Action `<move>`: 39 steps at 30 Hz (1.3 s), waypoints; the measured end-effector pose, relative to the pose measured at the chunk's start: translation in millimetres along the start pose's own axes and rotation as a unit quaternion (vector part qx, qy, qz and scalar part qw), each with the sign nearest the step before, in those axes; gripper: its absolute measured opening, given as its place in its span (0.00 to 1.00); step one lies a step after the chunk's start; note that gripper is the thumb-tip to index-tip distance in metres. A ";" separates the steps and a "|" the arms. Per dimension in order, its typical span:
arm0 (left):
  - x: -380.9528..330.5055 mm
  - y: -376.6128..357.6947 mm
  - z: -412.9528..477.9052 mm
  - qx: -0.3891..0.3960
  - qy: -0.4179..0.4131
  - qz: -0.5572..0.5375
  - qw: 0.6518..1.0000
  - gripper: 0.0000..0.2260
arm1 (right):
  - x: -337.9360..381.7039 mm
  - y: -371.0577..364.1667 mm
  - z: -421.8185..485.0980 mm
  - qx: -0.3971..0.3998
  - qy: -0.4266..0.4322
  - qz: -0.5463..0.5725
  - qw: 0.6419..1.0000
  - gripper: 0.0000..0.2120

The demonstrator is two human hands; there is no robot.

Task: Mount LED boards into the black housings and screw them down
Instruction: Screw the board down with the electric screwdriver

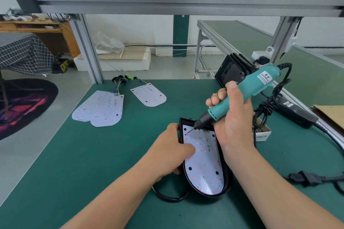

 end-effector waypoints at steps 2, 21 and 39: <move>0.5 0.1 0.4 -0.002 -0.002 0.001 1.000 0.25 | -0.3 -0.5 -0.9 0.005 0.000 -0.005 1.000 0.07; 2.5 2.8 3.0 0.001 -0.007 0.006 1.000 0.19 | 4.5 -26.5 -13.3 0.175 0.010 -0.106 0.979 0.06; -4.5 8.8 -4.4 0.007 -0.013 0.006 1.000 0.21 | 20.9 -6.0 -14.3 0.213 -0.014 -0.091 0.973 0.23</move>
Point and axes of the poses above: each hand's wrist, its own z-axis towards the middle knuckle, its own y-axis out of the back of the hand, x = y × z, the point moved 2 cm from there along z, towards the middle knuckle, and after that the axes turned 7 degrees about x, right-handed, at the moved point
